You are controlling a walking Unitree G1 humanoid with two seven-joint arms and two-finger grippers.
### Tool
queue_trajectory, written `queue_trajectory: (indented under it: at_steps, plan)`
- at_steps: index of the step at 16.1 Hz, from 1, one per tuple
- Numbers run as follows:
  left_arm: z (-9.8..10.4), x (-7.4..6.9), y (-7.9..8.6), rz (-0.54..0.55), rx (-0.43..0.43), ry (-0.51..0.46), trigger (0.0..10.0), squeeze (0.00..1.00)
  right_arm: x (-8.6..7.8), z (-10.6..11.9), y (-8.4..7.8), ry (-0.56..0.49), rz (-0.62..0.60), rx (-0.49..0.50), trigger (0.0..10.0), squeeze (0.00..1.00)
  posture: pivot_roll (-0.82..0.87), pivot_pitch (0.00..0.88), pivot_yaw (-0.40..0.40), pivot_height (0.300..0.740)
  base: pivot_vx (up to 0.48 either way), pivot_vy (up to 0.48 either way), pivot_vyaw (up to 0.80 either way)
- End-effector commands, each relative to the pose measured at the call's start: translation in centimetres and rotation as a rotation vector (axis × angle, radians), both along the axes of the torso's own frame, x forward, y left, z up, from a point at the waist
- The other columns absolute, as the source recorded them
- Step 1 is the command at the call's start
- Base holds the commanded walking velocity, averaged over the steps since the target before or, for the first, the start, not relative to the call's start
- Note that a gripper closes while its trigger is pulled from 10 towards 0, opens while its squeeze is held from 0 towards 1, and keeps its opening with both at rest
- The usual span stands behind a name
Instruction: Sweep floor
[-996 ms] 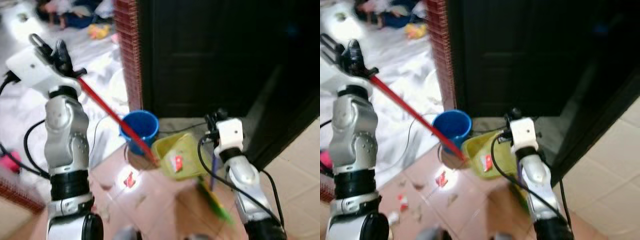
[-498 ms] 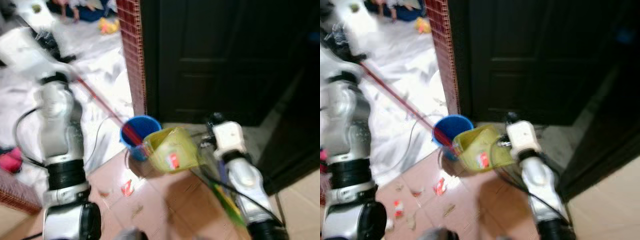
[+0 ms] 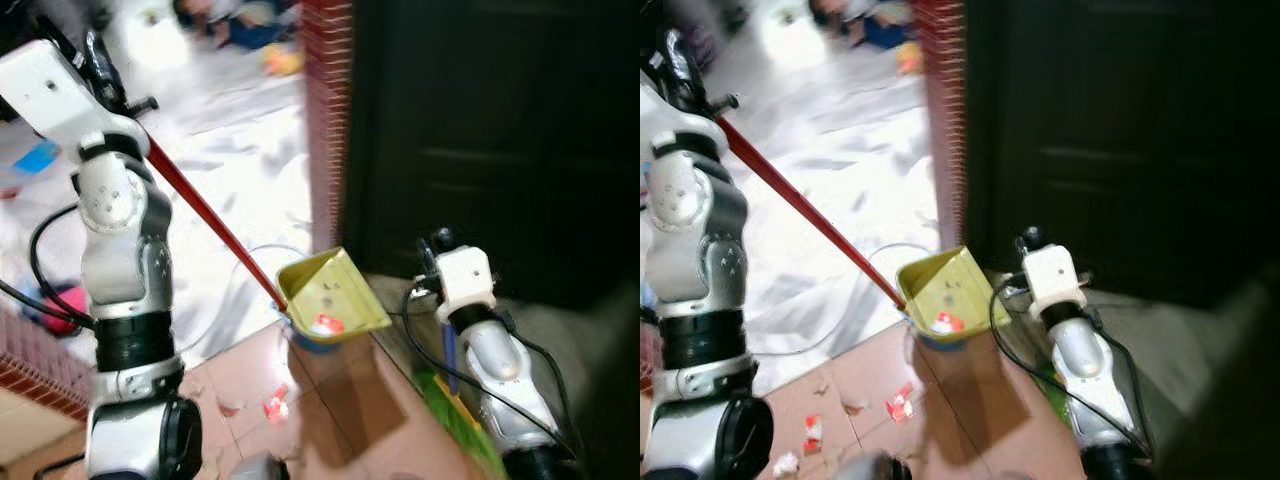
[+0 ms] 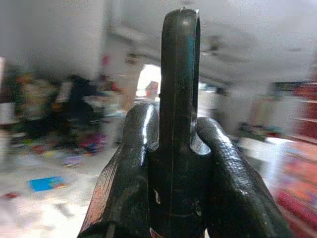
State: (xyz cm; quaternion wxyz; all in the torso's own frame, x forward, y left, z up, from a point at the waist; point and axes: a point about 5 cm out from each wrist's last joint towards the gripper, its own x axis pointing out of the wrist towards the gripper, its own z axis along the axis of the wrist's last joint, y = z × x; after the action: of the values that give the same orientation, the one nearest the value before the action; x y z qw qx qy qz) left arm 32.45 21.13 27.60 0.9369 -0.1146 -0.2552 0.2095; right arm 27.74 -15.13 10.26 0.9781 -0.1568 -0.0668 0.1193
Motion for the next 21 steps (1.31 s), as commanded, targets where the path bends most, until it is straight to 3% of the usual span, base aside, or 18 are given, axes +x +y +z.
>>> queue_trajectory:
  at_steps: [1,5,8,13,15,19,21]
  plan:
    - [1.8,-0.4,-0.3,0.019,0.034,-0.078,10.0,0.00,-0.1,0.8,0.2,-0.044,0.022,0.013,10.0,0.00,-0.07,0.000,0.076,0.740,0.480,0.000,0.00]
    - [1.9,-0.3,-0.8,0.032,0.092,-0.083,10.0,0.00,0.0,0.8,0.2,-0.043,0.019,0.011,10.0,0.00,-0.07,0.000,0.077,0.740,0.480,0.000,0.00]
    - [1.4,0.0,-2.1,-0.016,0.116,-0.078,10.0,0.00,0.0,0.7,0.2,-0.041,0.018,0.010,10.0,0.00,-0.07,0.000,0.080,0.740,0.000,0.000,0.00]
    - [-0.2,0.2,-6.3,-0.145,0.265,-0.092,10.0,0.00,0.1,0.7,0.2,-0.040,0.013,0.008,10.0,0.00,-0.08,0.000,0.081,0.740,0.000,0.000,0.00]
    - [-0.5,0.1,-7.1,-0.179,0.281,-0.096,10.0,0.00,0.1,0.7,0.2,-0.041,0.010,0.006,10.0,0.00,-0.08,0.000,0.081,0.740,0.000,0.000,0.00]
    - [-1.4,-0.6,-11.8,-0.390,0.417,-0.152,10.0,0.00,0.3,0.8,0.2,-0.046,0.007,0.004,10.0,0.00,-0.08,0.000,0.083,0.740,0.000,0.000,0.00]
    - [-1.6,-1.6,-14.6,-0.561,0.526,-0.218,10.0,0.00,0.4,0.9,0.2,-0.050,0.005,0.002,10.0,0.00,-0.08,0.000,0.083,0.740,0.000,0.000,0.00]
